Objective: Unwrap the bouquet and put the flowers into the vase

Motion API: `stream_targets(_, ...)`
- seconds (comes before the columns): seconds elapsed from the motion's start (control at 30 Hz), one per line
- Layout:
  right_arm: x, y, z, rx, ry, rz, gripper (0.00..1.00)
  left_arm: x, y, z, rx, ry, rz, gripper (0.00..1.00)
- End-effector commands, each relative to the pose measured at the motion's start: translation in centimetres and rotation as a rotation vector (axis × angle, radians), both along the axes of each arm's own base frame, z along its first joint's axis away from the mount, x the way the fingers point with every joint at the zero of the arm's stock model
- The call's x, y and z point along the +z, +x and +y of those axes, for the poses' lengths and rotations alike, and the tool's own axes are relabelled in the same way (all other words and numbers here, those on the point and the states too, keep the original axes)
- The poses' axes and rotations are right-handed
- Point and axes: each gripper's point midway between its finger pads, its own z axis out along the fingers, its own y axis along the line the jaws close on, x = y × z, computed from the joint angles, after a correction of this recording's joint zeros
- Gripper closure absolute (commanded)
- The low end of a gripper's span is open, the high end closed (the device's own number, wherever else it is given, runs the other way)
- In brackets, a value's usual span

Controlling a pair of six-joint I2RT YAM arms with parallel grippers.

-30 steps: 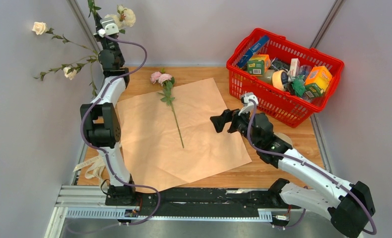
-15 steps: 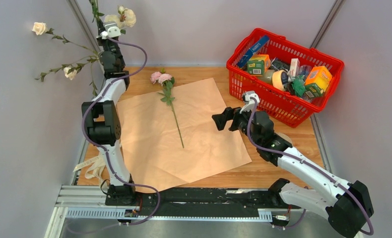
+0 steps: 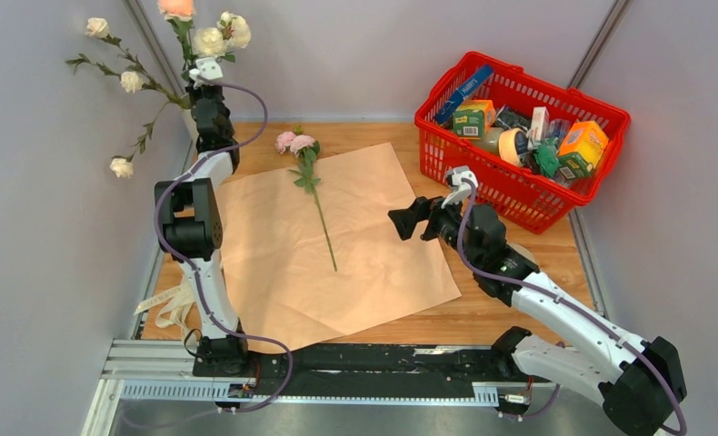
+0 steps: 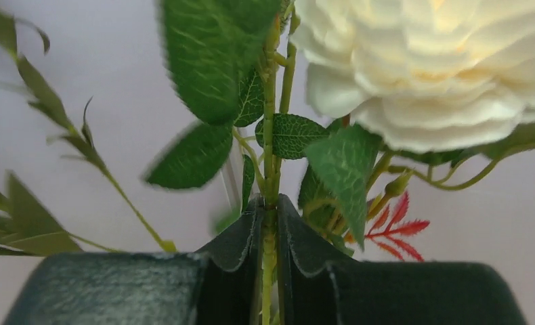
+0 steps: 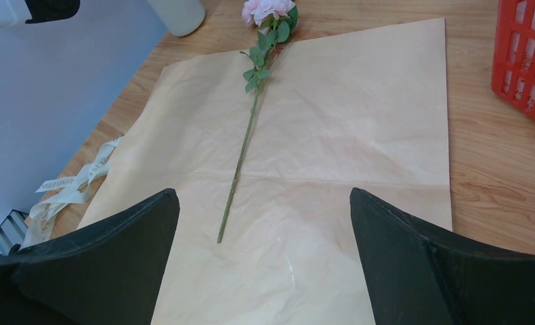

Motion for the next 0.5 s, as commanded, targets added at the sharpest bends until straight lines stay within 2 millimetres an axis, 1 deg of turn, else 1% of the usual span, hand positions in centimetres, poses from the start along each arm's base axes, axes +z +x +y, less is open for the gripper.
stream_targets(0.0, 3.4, -0.2, 0.3, 0.02, 0.061, -0.062, 0.0, -0.1, -0.8, -0.4, -0.055, -0.093, -0.003, 0.78)
stream_targets(0.03, 3.4, -0.2, 0.4, 0.024, 0.063, -0.059, 0.0, 0.4, -1.0, -0.9, -0.09, -0.105, -0.001, 0.72)
stream_targets(0.07, 3.5, -0.3, 0.4, 0.025, 0.066, -0.056, 0.0, -0.3, -1.1, -1.1, -0.102, -0.118, 0.018, 0.65)
stream_targets(0.1, 3.5, -0.3, 0.4, 0.025, 0.071, -0.055, 0.0, -0.1, -1.3, -1.6, -0.129, -0.136, 0.023, 0.61)
stream_targets(0.13, 3.6, -0.3, 0.4, 0.024, 0.076, -0.053, 0.0, -0.8, -1.5, -1.8, -0.141, -0.151, 0.04, 0.57)
stream_targets(0.17, 3.7, -0.8, 0.9, 0.062, 0.081, -0.049, 0.0, -0.4, -1.9, -2.0, -0.155, -0.183, 0.038, 0.55)
stream_targets(0.2, 3.8, -0.9, 1.0, 0.068, 0.082, -0.049, 0.0, -1.1, -2.3, -2.2, -0.164, -0.194, 0.053, 0.51)
stream_targets(0.23, 3.8, -0.9, 1.0, 0.073, 0.082, -0.046, 0.0, -0.5, -3.0, -2.4, -0.176, -0.207, 0.051, 0.48)
stream_targets(0.27, 3.6, -1.0, 1.1, 0.076, 0.078, -0.042, 0.0, -1.3, -3.3, -2.8, -0.192, -0.232, 0.065, 0.42)
stream_targets(0.3, 3.7, -1.0, 1.1, 0.077, 0.079, -0.044, 0.0, -0.8, -4.0, -3.1, -0.207, -0.249, 0.066, 0.41)
stream_targets(0.37, 3.7, -0.9, 1.0, 0.071, 0.079, -0.044, 0.0, -1.5, -5.0, -3.5, -0.23, -0.278, 0.107, 0.4)
stream_targets(0.4, 3.6, -0.8, 0.9, 0.064, 0.075, -0.04, 0.0, -0.6, -5.8, -3.9, -0.25, -0.282, 0.102, 0.4)
stream_targets(0.43, 3.4, -0.6, 1.0, 0.058, 0.074, -0.032, 0.0, -1.5, -6.1, -4.2, -0.259, -0.299, 0.136, 0.4)
stream_targets(0.47, 3.4, -0.6, 1.1, 0.058, 0.075, -0.026, 0.0, -1.1, -6.8, -4.7, -0.277, -0.31, 0.145, 0.4)
